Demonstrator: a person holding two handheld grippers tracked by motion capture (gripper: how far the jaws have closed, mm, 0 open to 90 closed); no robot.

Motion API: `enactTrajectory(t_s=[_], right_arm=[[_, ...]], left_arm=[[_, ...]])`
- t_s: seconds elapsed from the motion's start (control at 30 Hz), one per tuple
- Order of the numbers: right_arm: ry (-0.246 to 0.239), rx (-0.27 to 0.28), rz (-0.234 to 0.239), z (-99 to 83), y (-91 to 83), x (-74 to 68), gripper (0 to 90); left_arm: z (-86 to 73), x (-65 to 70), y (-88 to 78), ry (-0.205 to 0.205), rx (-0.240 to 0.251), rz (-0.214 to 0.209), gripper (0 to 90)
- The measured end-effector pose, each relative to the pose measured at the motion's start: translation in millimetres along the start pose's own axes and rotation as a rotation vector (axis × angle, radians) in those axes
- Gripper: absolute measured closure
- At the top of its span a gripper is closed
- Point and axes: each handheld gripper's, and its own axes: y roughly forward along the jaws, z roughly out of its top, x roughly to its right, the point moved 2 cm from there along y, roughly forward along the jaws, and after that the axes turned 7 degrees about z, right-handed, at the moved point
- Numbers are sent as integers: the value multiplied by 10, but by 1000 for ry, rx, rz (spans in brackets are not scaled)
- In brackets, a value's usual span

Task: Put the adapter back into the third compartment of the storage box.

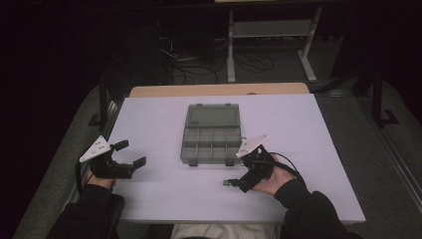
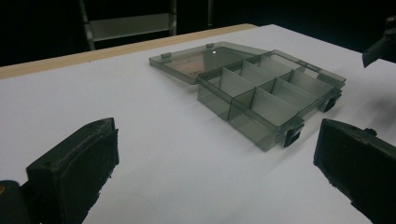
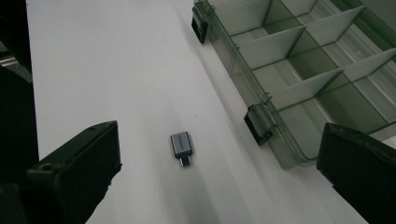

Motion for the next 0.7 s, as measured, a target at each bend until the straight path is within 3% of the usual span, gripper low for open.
enactTrajectory(t_s=[0.7], right_arm=[[-31,-93,48,11,250,-64,0]], left_arm=[[2,-2,-4,1,2,2,0]])
